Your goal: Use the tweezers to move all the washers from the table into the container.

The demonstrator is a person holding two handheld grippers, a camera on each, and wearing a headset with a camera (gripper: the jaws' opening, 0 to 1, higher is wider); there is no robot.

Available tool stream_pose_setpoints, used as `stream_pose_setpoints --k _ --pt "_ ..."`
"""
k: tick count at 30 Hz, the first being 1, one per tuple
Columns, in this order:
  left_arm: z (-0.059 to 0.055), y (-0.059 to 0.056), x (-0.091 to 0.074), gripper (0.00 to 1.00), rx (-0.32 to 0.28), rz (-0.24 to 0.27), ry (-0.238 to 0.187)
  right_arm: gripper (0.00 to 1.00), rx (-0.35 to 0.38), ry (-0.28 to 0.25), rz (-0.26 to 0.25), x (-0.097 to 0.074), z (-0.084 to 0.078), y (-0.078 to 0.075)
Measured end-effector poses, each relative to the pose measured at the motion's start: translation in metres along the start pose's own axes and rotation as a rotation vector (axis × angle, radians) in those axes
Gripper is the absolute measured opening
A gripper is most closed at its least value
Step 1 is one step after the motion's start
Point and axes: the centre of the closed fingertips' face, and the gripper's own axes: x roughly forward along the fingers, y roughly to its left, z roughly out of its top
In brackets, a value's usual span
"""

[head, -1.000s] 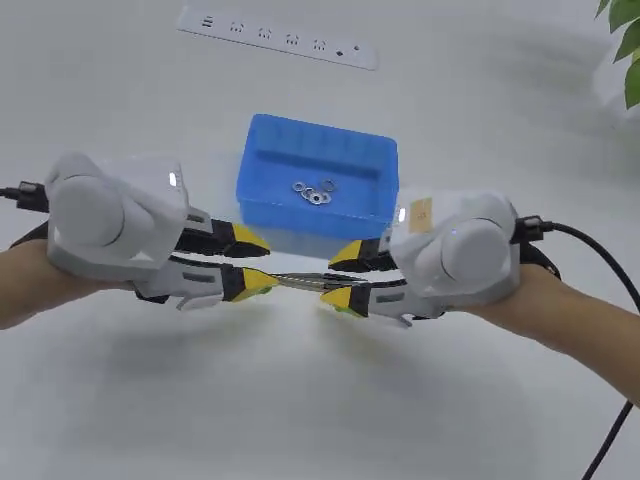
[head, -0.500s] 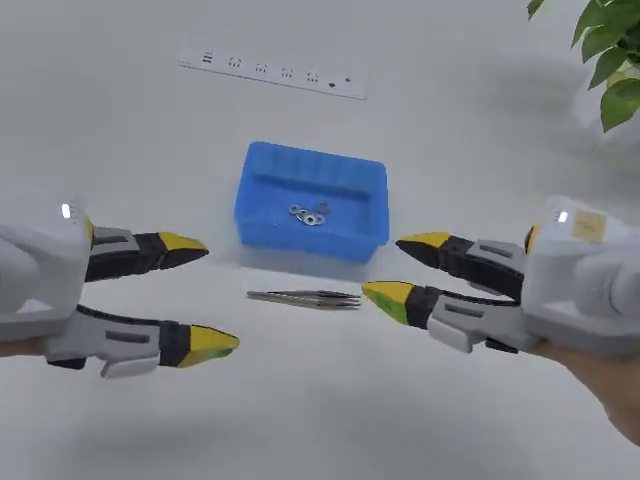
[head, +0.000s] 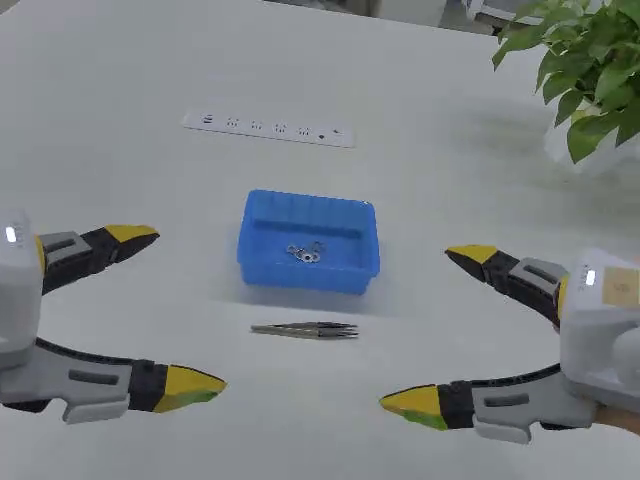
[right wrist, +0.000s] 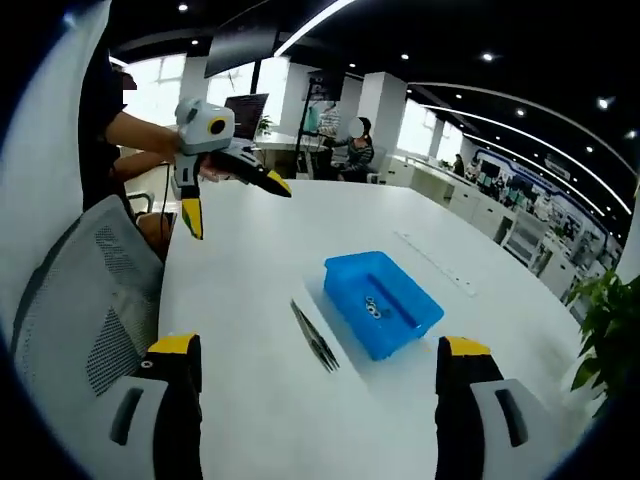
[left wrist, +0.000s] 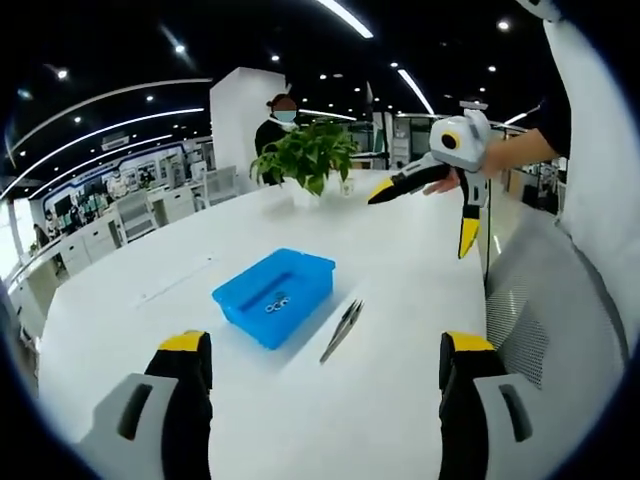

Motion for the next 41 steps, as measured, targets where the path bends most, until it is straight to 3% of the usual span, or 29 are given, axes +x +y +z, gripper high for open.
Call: stream_pose_setpoints --k 2,6,10,16,20,30,41 --pt "0.004 -0.004 -0.003 1.00 0.012 -0.006 -0.006 1.00 -0.032 0.030 -0.002 -0.002 -0.004 0.002" --pt "0.014 -0.013 -0.006 1.00 -0.012 -0.030 -0.049 1.00 -0.025 0.041 -0.003 -0.006 -0.006 0.003" --pt "0.006 -0.016 -0.009 1.00 0.011 -0.030 -0.011 1.00 -0.023 0.045 -0.007 -0.010 -0.005 0.003" --pt "0.002 -0.021 -0.014 1.00 -0.021 -0.031 -0.005 1.00 -0.030 0.058 0.002 -0.010 -0.006 0.007" --pt "-0.002 -0.021 -0.017 1.00 -0.008 -0.027 0.019 1.00 -0.011 0.046 0.004 -0.010 -0.001 0.008" --pt "0.006 -0.022 -0.021 1.00 -0.004 -0.027 0.009 1.00 -0.011 0.041 0.007 -0.014 0.001 0.008" --pt "0.003 -0.028 -0.021 1.00 -0.002 -0.036 0.033 1.00 0.023 0.033 0.006 -0.016 -0.001 0.011"
